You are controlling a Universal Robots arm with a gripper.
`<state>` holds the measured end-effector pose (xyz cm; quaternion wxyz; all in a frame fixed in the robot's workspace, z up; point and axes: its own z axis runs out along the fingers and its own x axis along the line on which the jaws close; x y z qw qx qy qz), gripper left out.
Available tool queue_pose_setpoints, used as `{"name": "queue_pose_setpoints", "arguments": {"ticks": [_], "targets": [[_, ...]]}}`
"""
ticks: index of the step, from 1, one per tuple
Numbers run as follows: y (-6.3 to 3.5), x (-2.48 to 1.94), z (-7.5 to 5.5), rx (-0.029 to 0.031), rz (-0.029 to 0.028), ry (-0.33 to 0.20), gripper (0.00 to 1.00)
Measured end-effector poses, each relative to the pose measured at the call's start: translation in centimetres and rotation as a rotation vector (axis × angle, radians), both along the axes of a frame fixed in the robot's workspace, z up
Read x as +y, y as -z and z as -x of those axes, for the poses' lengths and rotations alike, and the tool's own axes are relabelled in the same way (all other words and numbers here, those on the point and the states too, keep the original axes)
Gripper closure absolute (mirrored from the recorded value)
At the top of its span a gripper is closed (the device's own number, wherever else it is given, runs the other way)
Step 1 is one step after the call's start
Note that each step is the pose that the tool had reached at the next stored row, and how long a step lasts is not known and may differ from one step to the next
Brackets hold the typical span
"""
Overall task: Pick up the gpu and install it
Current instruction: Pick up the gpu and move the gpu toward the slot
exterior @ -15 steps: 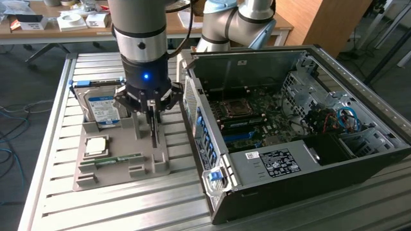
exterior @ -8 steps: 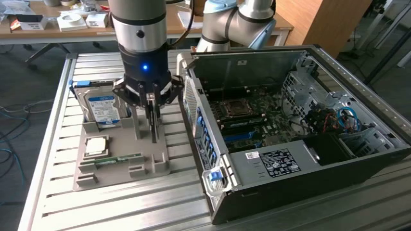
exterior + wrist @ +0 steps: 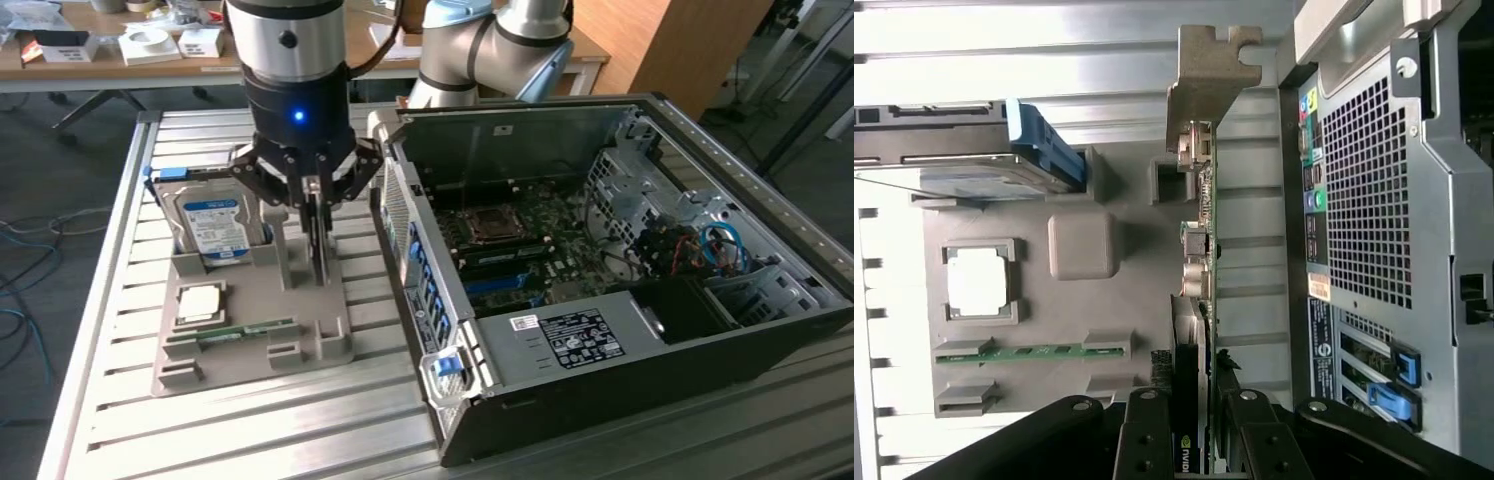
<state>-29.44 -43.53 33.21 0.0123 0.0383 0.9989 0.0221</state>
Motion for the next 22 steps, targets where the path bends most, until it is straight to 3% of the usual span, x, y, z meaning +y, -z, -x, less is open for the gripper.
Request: {"name": "queue_pose_setpoints", "arguments": {"ticks": [22], "targets": [[-5.96, 0.00, 0.0, 0.0001, 0.0001, 0.000, 0.73]]}}
